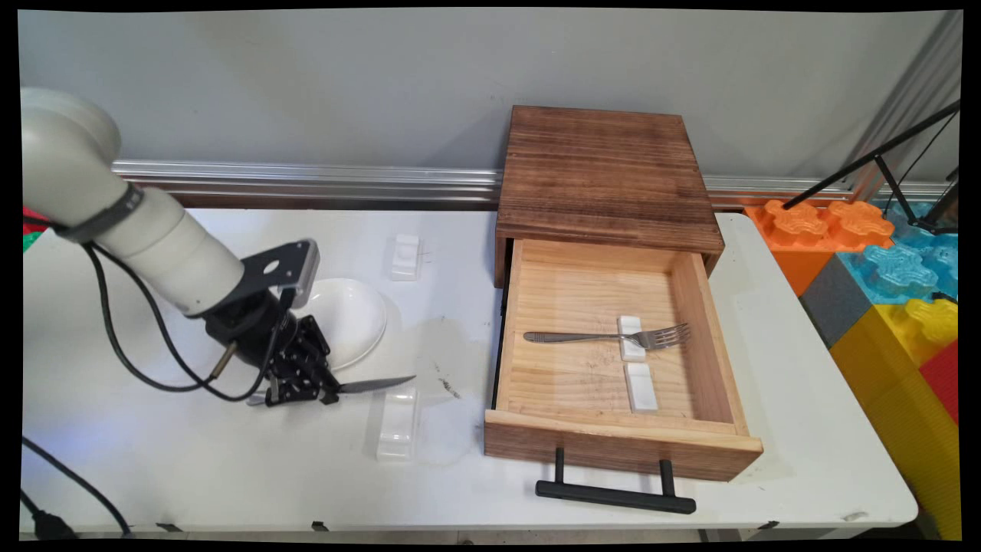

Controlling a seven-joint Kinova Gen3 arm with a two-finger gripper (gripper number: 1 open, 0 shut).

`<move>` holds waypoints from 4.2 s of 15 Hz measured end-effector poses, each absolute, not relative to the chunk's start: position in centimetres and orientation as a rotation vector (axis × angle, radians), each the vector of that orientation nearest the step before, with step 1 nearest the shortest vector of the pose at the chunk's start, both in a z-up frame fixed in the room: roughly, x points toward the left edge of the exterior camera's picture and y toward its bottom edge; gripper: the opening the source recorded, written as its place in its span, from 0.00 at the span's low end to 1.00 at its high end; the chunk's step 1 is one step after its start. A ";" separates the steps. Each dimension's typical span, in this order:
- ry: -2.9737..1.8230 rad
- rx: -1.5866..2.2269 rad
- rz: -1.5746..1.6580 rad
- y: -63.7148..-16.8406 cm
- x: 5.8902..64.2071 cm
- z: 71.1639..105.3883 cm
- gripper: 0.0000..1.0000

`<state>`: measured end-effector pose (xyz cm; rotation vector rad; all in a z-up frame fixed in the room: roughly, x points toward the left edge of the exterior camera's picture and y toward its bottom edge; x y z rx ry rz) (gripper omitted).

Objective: Place the picked object into the drawer

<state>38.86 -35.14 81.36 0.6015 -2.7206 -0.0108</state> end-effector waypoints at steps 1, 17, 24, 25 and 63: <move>-2.717 0.593 -0.012 -35.4 38.6 82.1 0.00; -2.666 0.450 0.018 -40.3 30.9 91.0 0.00; -2.647 0.442 0.004 -42.8 24.9 91.9 0.00; -2.640 0.441 0.006 -43.2 23.9 91.9 0.00; -2.555 0.339 0.040 -48.2 9.9 80.9 0.00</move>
